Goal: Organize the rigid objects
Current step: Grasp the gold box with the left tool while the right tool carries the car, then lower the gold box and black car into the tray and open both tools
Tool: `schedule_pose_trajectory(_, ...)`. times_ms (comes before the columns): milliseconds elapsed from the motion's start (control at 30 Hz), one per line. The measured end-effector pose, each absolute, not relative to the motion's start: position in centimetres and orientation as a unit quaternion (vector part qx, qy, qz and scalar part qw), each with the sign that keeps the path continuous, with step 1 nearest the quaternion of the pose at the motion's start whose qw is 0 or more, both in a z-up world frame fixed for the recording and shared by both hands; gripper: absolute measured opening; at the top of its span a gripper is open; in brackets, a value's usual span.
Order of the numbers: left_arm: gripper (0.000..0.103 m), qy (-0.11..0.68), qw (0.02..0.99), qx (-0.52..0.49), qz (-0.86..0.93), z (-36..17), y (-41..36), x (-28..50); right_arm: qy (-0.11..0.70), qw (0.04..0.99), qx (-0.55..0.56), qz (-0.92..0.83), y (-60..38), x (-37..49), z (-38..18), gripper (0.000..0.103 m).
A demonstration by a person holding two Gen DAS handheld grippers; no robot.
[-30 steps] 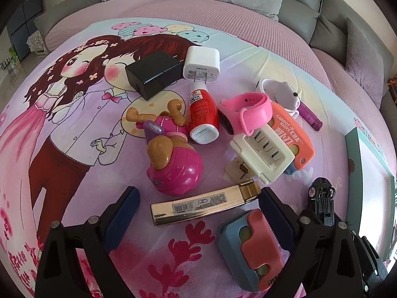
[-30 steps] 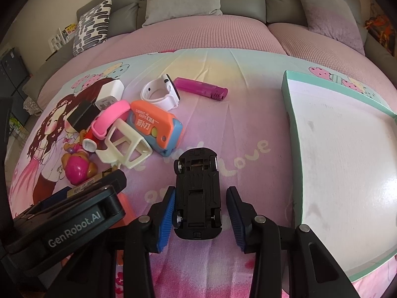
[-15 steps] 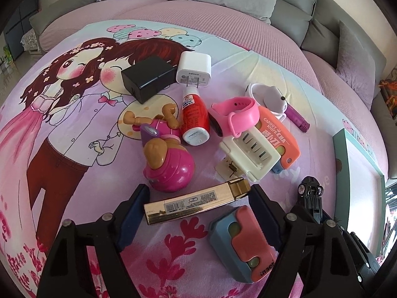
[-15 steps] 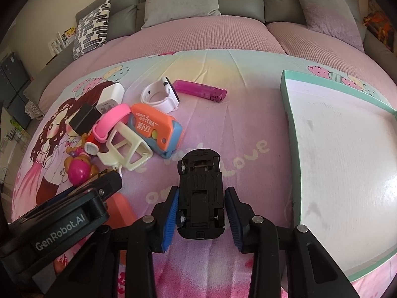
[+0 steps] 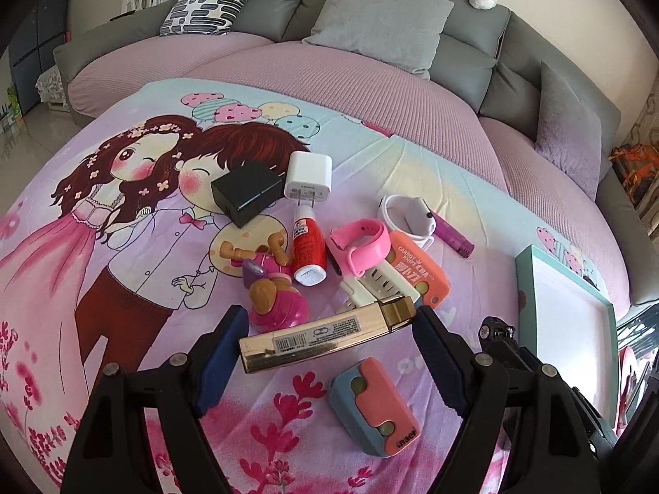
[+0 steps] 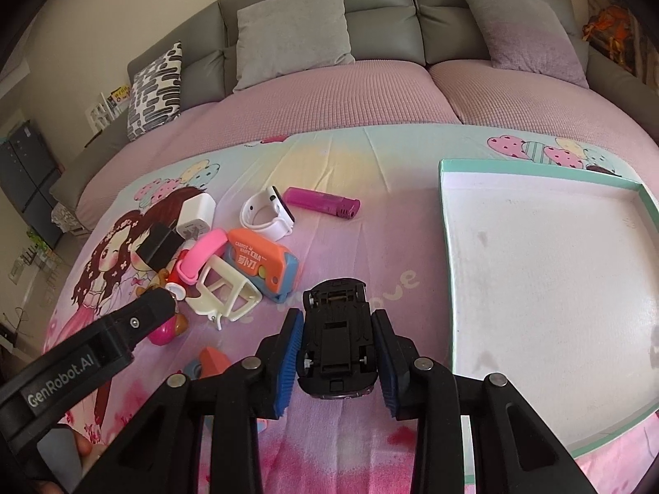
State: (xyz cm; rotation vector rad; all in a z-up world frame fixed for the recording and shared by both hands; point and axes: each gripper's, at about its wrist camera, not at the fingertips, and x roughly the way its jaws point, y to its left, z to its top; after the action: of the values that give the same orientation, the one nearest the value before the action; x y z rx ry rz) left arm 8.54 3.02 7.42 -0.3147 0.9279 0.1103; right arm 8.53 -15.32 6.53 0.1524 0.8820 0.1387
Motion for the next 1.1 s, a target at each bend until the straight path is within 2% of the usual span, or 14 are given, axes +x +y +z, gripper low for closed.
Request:
schedule_pose_trajectory(433,0.083,0.431,0.894,-0.125,0.024,9.0,0.3,8.8,0.399,0.911,0.1,-0.016,-22.2,7.8,8.7,0.036)
schedule_pose_trajectory(1100,0.083,0.452,0.885,0.015,-0.106,9.1,-15.0,10.3,0.412,0.879,0.173,-0.167,-34.5,6.2,7.7,0.036)
